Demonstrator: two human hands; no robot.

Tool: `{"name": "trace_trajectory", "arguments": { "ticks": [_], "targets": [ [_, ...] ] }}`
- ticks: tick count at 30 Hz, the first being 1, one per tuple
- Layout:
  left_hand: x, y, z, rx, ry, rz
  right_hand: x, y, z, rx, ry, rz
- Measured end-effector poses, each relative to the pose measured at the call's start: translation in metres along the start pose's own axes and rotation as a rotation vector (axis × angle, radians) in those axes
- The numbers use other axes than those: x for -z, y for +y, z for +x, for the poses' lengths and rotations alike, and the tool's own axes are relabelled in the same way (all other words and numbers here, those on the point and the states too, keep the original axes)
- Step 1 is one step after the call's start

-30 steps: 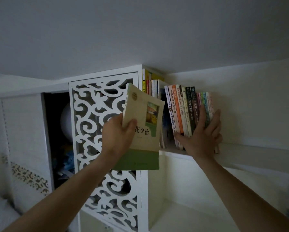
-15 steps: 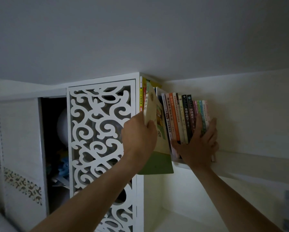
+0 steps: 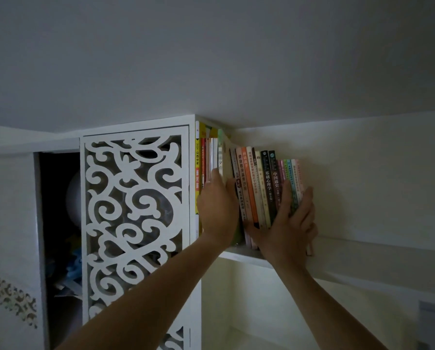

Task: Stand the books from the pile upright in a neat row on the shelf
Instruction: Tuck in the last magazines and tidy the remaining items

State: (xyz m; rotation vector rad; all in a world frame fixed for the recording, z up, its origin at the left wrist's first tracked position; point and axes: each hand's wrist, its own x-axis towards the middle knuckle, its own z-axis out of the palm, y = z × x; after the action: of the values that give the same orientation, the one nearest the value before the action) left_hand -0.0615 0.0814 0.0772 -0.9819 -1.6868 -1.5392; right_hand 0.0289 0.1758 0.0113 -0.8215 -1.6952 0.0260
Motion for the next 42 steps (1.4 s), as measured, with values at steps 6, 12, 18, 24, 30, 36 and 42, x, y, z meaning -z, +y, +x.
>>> {"name": "trace_trajectory", "arguments": {
  "ticks": [6, 12, 18, 24, 30, 36, 42],
  "targets": [
    [-0.035, -0.014, -0.034, -0.065, -0.146, -0.325, -0.002, 0.0, -0.002, 0.002, 0.014, -0.026],
    [-0.059, -0.02, -0.024, 0.145, -0.209, -0.495, -0.005, 0.001, -0.002, 0.019, 0.044, -0.06],
    [-0.073, -0.026, -0.011, 0.289, -0.262, -0.537, -0.011, 0.004, 0.0, 0.039, 0.033, -0.086],
    [-0.066, -0.027, -0.01, 0.233, -0.319, -0.433, -0.008, 0.003, -0.002, 0.039, 0.018, -0.115],
    [-0.034, -0.04, -0.036, -0.147, -0.31, 0.055, -0.004, -0.001, -0.003, 0.025, 0.02, -0.111],
    [-0.007, -0.062, -0.033, -0.524, -0.445, 0.419, -0.001, -0.003, -0.003, 0.01, 0.012, -0.097],
    [0.008, -0.061, -0.023, -0.861, -0.332, 0.806, -0.001, -0.003, -0.003, 0.016, 0.029, -0.086]
  ]
}}
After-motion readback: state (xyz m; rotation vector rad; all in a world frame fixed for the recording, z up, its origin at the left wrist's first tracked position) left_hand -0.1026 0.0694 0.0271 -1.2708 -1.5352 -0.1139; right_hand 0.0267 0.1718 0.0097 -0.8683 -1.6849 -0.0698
